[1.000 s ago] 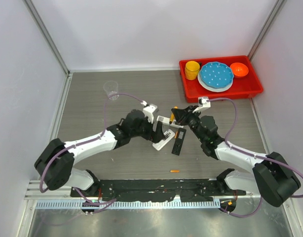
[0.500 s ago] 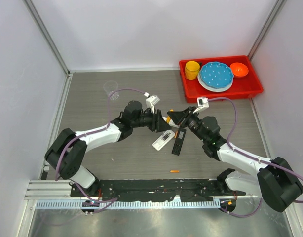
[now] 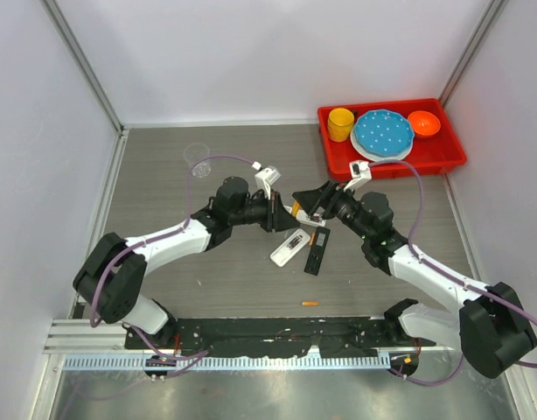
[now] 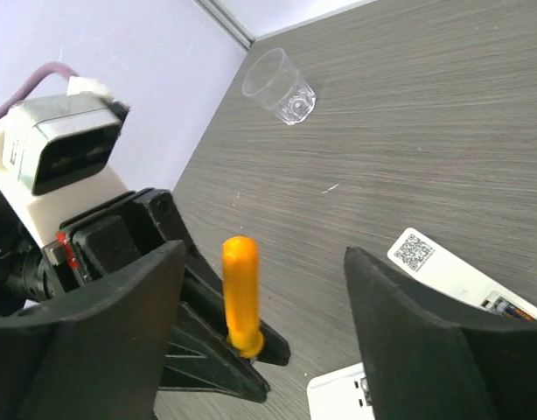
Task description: Unload the batteries from the remote control
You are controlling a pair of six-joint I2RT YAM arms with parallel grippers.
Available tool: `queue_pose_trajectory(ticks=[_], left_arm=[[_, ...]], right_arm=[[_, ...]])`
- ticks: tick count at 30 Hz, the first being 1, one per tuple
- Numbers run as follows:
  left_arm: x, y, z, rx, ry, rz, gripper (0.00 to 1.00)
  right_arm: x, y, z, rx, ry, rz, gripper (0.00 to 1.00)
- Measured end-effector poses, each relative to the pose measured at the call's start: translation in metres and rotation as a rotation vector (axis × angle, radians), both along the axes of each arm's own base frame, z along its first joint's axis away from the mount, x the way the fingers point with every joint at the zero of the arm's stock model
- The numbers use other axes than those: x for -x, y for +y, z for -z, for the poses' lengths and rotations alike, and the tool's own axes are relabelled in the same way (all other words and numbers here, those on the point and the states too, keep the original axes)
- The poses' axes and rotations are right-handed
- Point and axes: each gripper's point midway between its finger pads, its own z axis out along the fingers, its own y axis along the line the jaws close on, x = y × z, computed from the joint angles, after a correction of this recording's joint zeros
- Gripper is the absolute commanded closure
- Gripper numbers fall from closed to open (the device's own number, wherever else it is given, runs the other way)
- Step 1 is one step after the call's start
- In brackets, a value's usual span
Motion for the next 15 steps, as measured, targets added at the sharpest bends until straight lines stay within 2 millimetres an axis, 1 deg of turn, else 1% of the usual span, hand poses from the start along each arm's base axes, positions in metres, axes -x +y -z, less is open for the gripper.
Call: queue_pose_trajectory(ticks=[2, 4, 7, 10, 13, 15], left_arm=[[0.000, 0.004, -0.001, -0.015, -0.011, -0.006, 1.00], [0.001, 0.009, -0.001, -0.032, -0.017, -0.008, 1.00], [0.004, 0.014, 0.003, -0.062, -0.018, 0.000, 1.00], [0.008, 0.017, 0.010, -0.096, -0.012, 0.014, 1.00], [0.011, 0.020, 0.015, -0.129, -0.004, 0.030, 1.00], [0.012, 0.021, 0.015, -0.136, -0.003, 0.041, 1.00]], right_arm=[[-0.005, -0.008, -0.002, -0.001, 0.002, -0.003, 0.12], [-0.009, -0.016, -0.002, -0.008, 0.011, -0.015, 0.12], [-0.012, -0.022, 0.004, -0.022, 0.042, -0.046, 0.14], [-0.005, -0.014, 0.012, -0.031, 0.079, -0.120, 0.22], [0.005, -0.004, 0.014, -0.045, 0.090, -0.211, 0.37], [0.012, 0.002, 0.014, -0.056, 0.093, -0.266, 0.43]])
